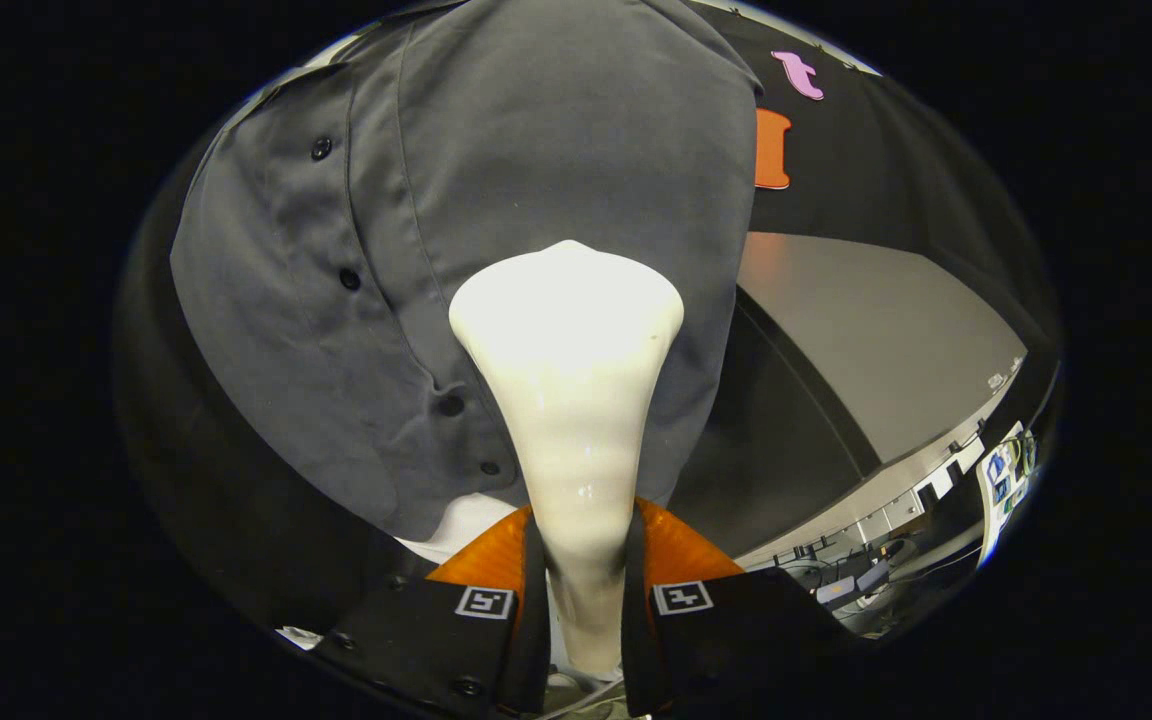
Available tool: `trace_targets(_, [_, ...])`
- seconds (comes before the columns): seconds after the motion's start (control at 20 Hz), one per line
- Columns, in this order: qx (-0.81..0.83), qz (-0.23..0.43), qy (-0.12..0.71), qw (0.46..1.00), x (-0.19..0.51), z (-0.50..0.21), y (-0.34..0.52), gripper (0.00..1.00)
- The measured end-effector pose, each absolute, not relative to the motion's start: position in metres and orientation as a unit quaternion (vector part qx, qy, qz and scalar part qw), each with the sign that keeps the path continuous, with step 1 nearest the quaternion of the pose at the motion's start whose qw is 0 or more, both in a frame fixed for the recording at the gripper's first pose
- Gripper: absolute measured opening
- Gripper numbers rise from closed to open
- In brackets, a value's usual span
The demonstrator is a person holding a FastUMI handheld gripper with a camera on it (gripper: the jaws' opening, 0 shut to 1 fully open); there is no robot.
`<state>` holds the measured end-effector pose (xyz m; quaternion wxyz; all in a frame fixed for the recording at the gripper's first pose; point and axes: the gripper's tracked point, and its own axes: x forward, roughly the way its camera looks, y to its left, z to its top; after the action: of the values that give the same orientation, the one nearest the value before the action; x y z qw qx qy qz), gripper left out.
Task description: Iron the clothes twice with a garment steamer, once on the left side and once on the right side.
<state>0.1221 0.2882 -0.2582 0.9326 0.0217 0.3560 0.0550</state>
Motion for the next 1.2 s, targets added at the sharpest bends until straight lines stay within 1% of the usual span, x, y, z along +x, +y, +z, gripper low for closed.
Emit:
trace_targets(0.2, [0.019, 0.051, 0.374, 0.926, 0.116, -0.273, 0.286, 0.37])
trace_targets(0.35, [0.018, 0.043, 0.39, 0.92, 0.108, -0.301, 0.28, 0.37])
trace_targets(0.6, [0.019, 0.033, 0.397, 0.917, 0.101, -0.307, 0.281, 0.37])
trace_targets(0.9, [0.023, 0.027, 0.354, 0.935, 0.101, -0.262, 0.289, 0.37])
trace_targets(1.2, [0.027, 0.046, 0.294, 0.954, 0.099, -0.161, 0.327, 0.37])
